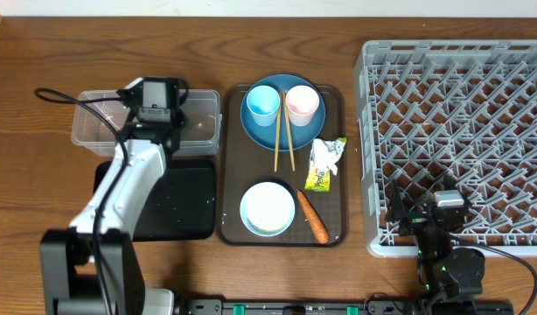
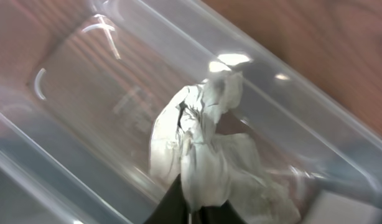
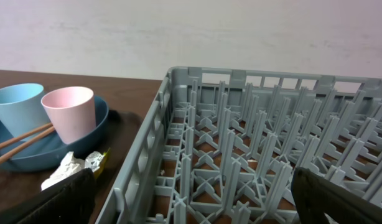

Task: Sort waste into correct bins and load items into the dishwasher rack
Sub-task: 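Carry the tissue left and drop it into the clear bin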

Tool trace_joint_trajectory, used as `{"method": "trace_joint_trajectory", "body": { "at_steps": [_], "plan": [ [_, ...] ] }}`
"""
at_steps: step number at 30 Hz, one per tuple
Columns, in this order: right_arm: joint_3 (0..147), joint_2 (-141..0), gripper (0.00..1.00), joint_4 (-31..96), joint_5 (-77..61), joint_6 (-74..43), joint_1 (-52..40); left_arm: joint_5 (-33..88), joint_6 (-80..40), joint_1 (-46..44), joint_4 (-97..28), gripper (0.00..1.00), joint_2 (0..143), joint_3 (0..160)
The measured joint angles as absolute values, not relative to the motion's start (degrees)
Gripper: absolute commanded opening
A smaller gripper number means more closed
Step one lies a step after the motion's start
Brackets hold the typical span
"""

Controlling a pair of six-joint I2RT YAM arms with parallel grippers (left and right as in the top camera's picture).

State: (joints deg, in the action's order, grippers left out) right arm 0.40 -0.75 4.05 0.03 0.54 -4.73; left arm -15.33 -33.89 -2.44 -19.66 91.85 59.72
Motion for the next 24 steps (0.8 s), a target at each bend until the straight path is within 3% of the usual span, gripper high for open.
{"method": "trace_joint_trajectory", "body": {
  "at_steps": [1, 3, 10, 16, 24],
  "plan": [
    [0.4, -0.7, 0.99, 4.1, 0.0, 0.5, -4.7, -15.3, -33.8, -1.7, -19.4, 0.47, 92.5, 59.7],
    [0.4, -0.7, 0.99, 4.1, 0.0, 0.5, -4.7, -15.3, -33.7, -0.5, -18.9, 0.63, 92.9, 59.7],
    [0.4, -0.8, 0.99, 4.0, 0.0, 0.5, -4.7, -13.0, -32.1, 0.6, -18.6, 0.65, 90.7, 59.7],
    [0.4, -0.8, 0.99, 4.0, 0.0, 0.5, -4.7, 1.3, -31.5, -0.5, -25.2, 0.65, 80.1, 59.7],
    [0.4, -0.7, 0.99, 4.1, 0.0, 0.5, -4.7, 12.2, -31.6, -15.5, -39.4, 0.60, 73.4, 62.9]
  ]
}}
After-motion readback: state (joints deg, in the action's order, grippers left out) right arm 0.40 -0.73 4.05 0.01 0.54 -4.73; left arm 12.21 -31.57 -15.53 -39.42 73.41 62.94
